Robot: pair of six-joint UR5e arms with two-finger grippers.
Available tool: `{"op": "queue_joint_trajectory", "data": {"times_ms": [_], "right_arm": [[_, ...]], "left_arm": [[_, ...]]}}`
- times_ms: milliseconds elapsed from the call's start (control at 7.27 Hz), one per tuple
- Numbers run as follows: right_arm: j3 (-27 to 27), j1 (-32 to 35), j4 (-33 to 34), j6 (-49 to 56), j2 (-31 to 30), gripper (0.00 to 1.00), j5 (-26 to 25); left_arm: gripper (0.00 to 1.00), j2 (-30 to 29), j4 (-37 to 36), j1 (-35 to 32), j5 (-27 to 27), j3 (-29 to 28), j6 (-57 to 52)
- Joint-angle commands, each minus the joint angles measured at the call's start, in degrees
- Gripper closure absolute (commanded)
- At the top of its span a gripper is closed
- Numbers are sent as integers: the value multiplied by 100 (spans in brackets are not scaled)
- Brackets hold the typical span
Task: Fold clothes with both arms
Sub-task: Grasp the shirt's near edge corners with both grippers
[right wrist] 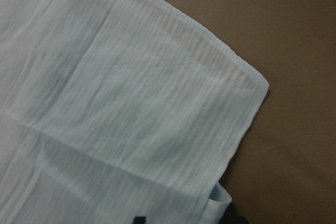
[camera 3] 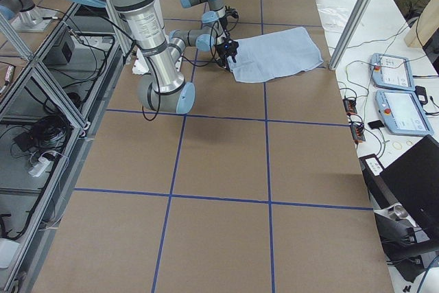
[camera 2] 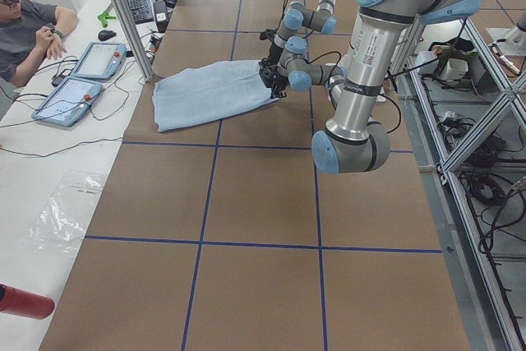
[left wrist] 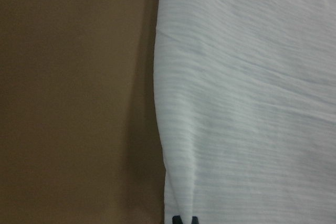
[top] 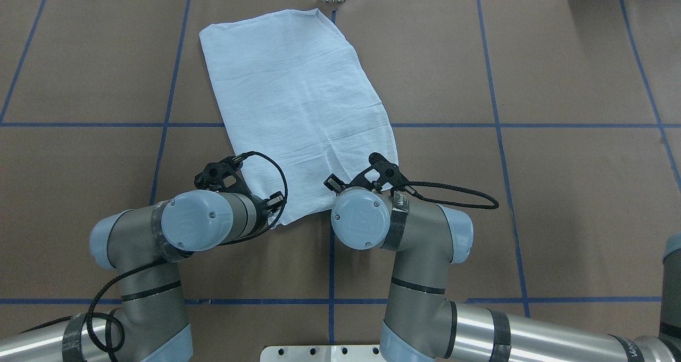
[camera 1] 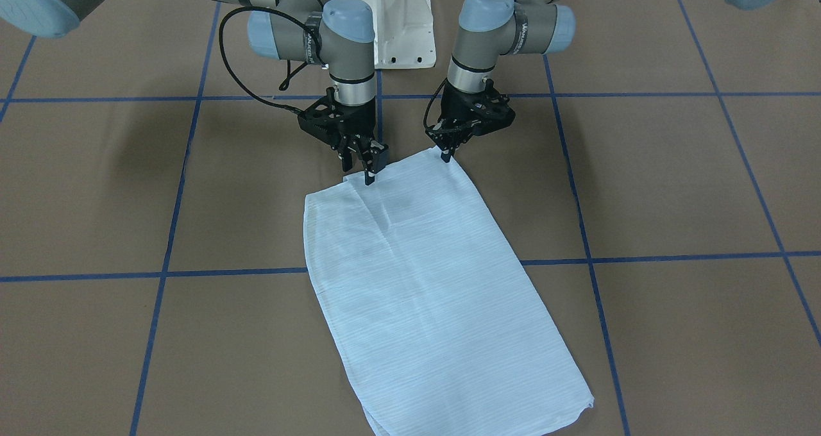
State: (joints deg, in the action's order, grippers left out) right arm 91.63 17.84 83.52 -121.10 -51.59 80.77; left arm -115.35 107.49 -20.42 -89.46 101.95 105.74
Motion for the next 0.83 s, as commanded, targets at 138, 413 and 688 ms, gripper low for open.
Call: {"op": "queue_joint_trajectory", "data": {"times_ms": [138, 413, 688], "right_arm": [[4, 9, 156, -19, 70, 47, 0], [4, 18, 156, -247, 88, 79, -9], [-5, 18, 243, -230, 88, 78, -35]], "left_arm": [[100, 4, 0, -6, -1, 0, -1], [100, 13, 0, 3, 8, 0, -1], [100, 13, 0, 3, -1, 0, -1]]}}
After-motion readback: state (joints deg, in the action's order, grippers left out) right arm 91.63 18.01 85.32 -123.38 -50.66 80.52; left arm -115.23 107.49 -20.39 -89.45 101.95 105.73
